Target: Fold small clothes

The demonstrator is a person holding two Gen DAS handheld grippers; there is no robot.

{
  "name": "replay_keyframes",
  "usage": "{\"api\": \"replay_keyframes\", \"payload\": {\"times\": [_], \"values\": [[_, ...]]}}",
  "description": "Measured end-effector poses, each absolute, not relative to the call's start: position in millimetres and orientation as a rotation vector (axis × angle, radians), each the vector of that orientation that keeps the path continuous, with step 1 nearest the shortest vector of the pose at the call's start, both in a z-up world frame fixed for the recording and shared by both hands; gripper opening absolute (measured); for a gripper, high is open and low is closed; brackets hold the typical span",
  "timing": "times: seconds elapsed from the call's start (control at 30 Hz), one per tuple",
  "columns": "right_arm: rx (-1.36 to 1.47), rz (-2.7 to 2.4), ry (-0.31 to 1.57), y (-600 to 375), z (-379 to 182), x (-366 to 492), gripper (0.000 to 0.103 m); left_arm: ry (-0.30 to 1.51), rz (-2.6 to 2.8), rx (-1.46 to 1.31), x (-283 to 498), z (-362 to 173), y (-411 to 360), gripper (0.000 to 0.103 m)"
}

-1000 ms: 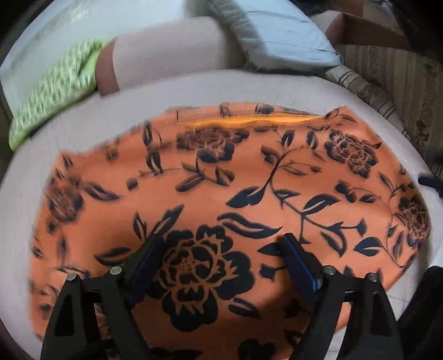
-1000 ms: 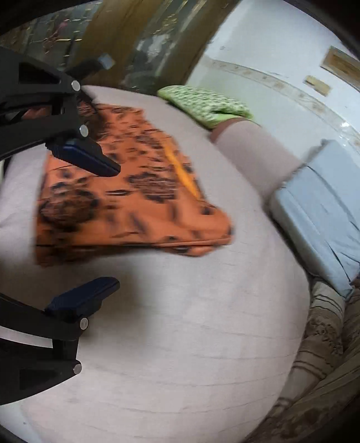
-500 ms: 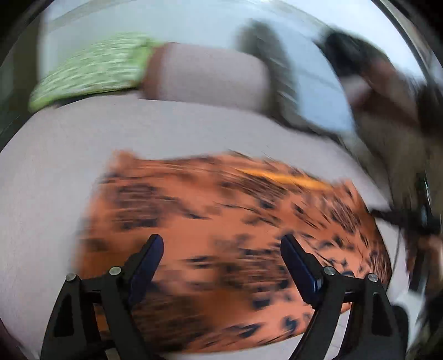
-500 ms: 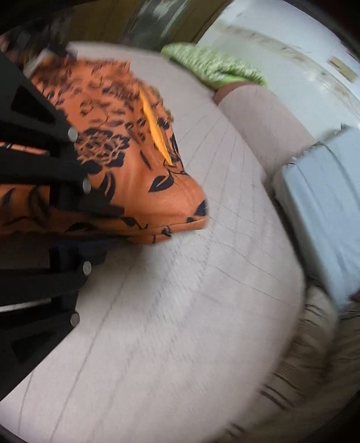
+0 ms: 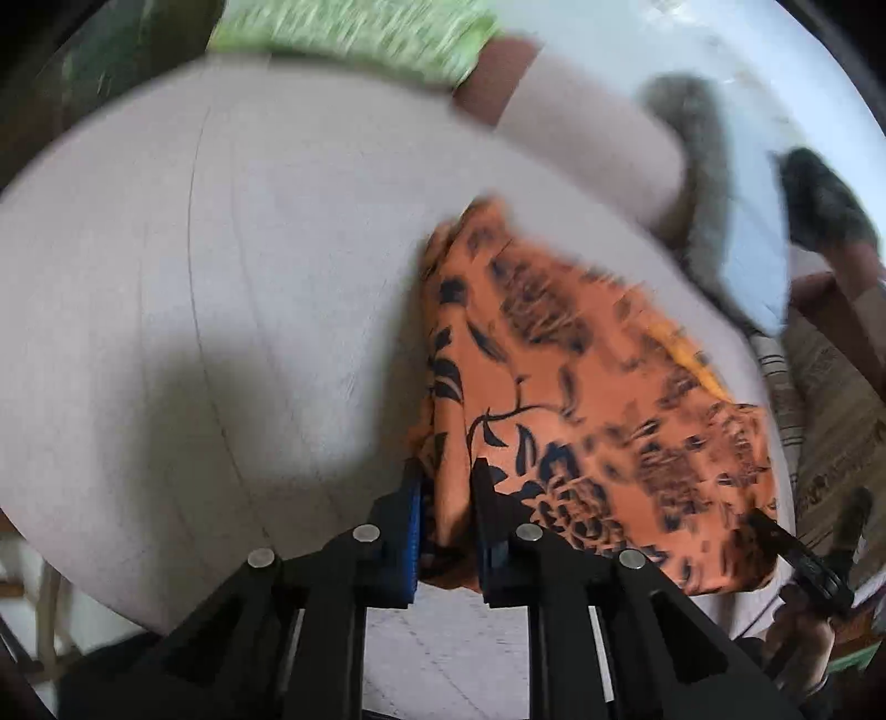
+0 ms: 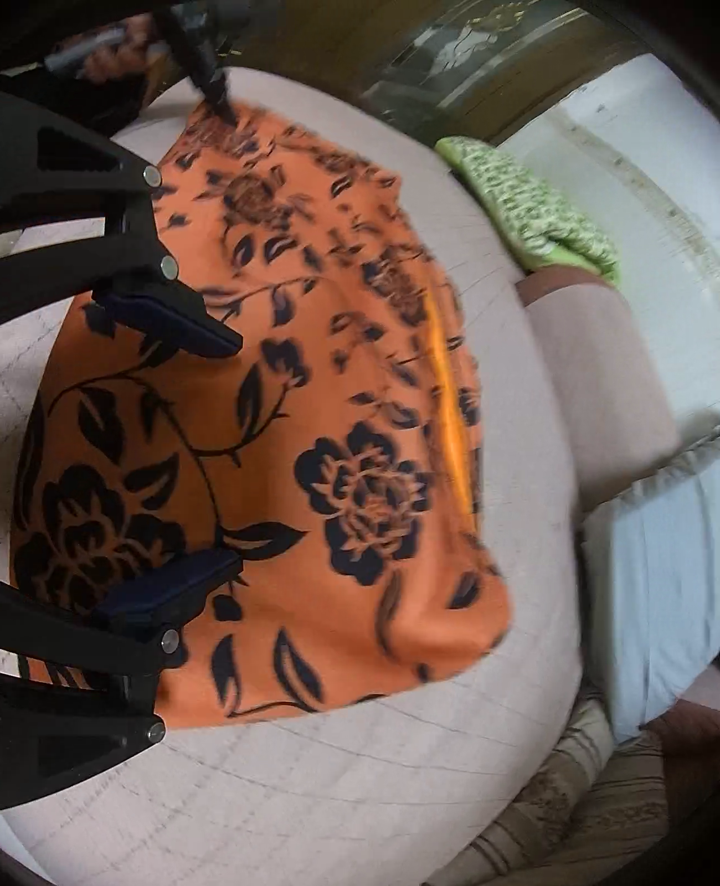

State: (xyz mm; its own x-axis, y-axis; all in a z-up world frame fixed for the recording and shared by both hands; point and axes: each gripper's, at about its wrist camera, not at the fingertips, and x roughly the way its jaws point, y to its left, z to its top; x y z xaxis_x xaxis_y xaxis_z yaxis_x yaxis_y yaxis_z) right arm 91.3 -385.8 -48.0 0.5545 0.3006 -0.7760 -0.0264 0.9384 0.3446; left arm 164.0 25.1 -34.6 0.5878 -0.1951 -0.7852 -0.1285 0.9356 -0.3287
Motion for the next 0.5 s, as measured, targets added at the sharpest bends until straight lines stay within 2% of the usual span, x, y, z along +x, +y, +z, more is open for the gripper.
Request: {"api": "replay_keyframes", "payload": {"times": [0.07,0.1,0.13,0.2,0.23,0.27,0.37,0.5], "values": [[0.325,0.2,0.976,-389,-51,93,0.075,0.988,-0.019,-0.373,161,-44,21,0.019],[0.329,0.203,0.981,-389,-52,94,0.075,1.068,-0.001,-0.383,165,-62,21,0.021],[0.332,0.206,0.984,-390,-53,95,0.075,1.098,-0.01,-0.386,168,-76,23,0.024],[0.325,0.216,0.992,-391,-52,97,0.075,1.07,-0.023,-0.398,169,-64,27,0.033],[0.323,0.226,0.988,-392,-53,96,0.076,1.06,-0.021,-0.416,171,-54,29,0.055],[0.324,0.233,0.986,-390,-55,99,0.076,1.017,-0.021,-0.425,173,-42,33,0.071],[0.327,0.243,0.975,-397,-50,89,0.077,0.907,-0.02,-0.351,199,-15,34,0.081],[0.334,0.253,0.968,-396,-52,89,0.077,0.985,-0.055,-0.353,255,-29,35,0.081]]}}
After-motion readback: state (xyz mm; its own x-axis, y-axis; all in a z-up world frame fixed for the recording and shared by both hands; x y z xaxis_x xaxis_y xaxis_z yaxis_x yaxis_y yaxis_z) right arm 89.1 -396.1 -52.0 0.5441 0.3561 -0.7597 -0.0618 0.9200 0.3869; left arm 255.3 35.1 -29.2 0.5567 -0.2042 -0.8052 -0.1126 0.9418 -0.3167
